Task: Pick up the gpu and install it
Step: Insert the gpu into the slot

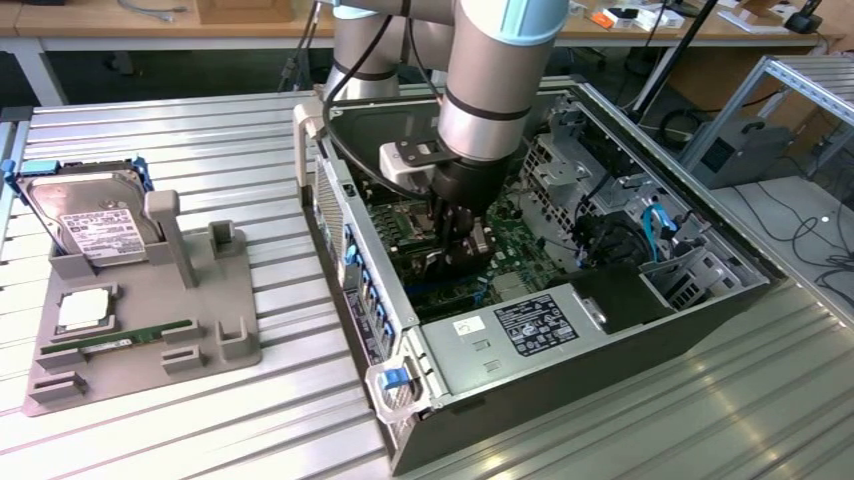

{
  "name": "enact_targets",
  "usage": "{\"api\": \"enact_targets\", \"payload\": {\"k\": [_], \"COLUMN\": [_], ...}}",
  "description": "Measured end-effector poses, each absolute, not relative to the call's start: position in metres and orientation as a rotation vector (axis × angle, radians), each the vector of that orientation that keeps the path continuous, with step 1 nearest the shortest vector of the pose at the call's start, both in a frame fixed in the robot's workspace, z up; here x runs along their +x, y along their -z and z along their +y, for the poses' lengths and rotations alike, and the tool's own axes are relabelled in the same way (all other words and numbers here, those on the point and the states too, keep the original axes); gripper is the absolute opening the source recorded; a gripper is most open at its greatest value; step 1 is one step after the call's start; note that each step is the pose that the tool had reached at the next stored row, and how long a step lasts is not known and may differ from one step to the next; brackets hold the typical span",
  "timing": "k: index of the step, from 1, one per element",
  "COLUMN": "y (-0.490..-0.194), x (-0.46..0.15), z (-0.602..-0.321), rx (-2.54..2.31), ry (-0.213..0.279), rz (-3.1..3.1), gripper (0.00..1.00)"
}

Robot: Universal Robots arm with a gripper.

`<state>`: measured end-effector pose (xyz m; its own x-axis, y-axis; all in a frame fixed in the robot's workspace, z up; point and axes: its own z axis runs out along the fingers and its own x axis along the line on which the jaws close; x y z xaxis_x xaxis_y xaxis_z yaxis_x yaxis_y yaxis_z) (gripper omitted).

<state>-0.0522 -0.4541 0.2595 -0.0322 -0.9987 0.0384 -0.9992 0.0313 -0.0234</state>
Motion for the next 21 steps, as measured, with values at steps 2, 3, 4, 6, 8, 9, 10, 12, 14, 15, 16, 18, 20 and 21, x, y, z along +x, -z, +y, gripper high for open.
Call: {"api": "enact_targets", "payload": {"k": [2,3,4,6,8,9,10,12,14,15,16,18,20,21], "y": [-0.259,-0.259,-0.258,-0.258,-0.257,-0.257,-0.257,-0.257,-0.257,-0.257,-0.257,-0.264,-0.277,-0.283], "x": [-0.052,-0.052,-0.052,-0.052,-0.052,-0.052,-0.052,-0.052,-0.052,-0.052,-0.052,-0.052,-0.052,-0.052], "z": [-0.454,-0.454,-0.454,-0.454,-0.454,-0.454,-0.454,-0.454,-0.454,-0.454,-0.454,-0.454,-0.454,-0.453], "rx": [2.178,2.177,2.178,2.177,2.177,2.177,2.177,2.177,2.177,2.177,2.177,2.177,2.177,2.177], "ry": [-0.068,-0.068,-0.068,-0.068,-0.068,-0.068,-0.068,-0.068,-0.068,-0.068,-0.068,-0.069,-0.069,-0.069], "rz": [-2.248,-2.248,-2.248,-2.248,-2.248,-2.248,-2.248,-2.248,-2.248,-2.248,-2.248,-2.247,-2.247,-2.247], "gripper": [0.27,0.27,0.27,0.27,0.27,0.27,0.27,0.27,0.4,0.52,0.58,0.58,0.58,0.58]}}
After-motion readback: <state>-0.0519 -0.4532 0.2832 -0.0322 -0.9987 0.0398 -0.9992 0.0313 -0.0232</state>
